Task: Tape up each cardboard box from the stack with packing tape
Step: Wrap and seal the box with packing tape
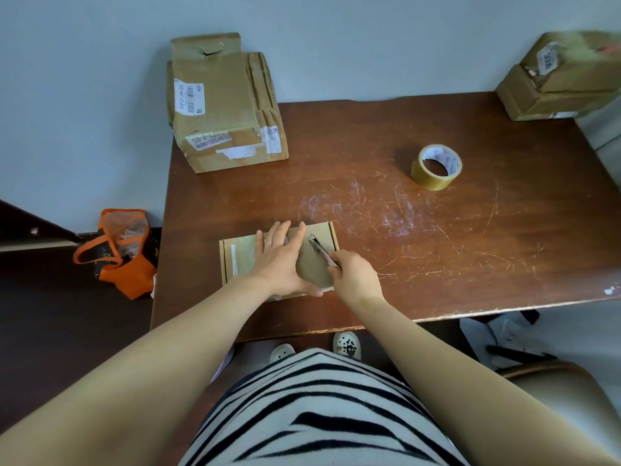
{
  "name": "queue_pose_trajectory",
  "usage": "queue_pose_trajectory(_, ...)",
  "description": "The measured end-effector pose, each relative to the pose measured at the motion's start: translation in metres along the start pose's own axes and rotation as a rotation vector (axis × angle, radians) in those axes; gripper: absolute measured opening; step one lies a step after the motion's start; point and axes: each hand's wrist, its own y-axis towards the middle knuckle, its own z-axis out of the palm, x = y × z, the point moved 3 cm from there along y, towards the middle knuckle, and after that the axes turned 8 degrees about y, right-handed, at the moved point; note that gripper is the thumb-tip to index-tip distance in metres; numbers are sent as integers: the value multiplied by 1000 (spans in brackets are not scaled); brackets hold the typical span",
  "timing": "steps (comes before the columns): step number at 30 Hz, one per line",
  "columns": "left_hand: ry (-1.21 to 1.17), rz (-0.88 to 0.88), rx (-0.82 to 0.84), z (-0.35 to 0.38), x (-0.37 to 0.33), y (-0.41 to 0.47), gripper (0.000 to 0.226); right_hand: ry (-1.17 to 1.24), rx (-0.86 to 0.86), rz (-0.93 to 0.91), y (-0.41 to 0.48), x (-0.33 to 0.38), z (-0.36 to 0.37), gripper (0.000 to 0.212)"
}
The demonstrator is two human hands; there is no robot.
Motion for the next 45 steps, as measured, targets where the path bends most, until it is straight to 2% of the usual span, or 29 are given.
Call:
queue_pose_trajectory(7, 9, -3, 5, 3, 1, 2, 136, -296, -1, -47, -9, 6, -2, 34)
queue_pose_trajectory(14, -35, 22, 0, 4, 3, 2, 129, -207, 31, -18, -13, 11, -2, 35)
queue_pose_trajectory(18, -94, 22, -10, 1, 2, 0, 112, -182, 27, -17, -15, 13, -4, 36)
queue_pose_trajectory(24, -34, -3, -49, 3, 3, 1, 80, -292, 7, -27, -17, 16, -5, 38)
queue_pose_trajectory(26, -35, -13, -74, 4, 2, 2, 72, -241, 0, 0, -17, 15, -6, 35)
queue_pose_trajectory(28, -62, -26, -154, 1, 2, 3, 60, -213, 2, 19, -15, 16, -6, 34)
queue_pose_trajectory(31, -168, -18, -308, -6, 2, 6, 43, -53, 7, 71, -12, 12, -7, 14)
queue_pose_trajectory(33, -189, -43, -346, -12, 0, 6, 34, -39, -2, 50, -9, 9, -6, 20)
queue_pose_trajectory(36, -120, -92, -336, -19, -2, 8, 30, -44, -23, -8, -8, 8, -6, 34)
queue_pose_trajectory(40, -20, -97, -313, -26, -6, 14, 28, -112, -27, 48, -12, 13, -13, 30)
queue_pose_trajectory(45, 111, -77, -290, -28, -11, 17, 30, -322, 27, -7, -5, 22, -24, 30)
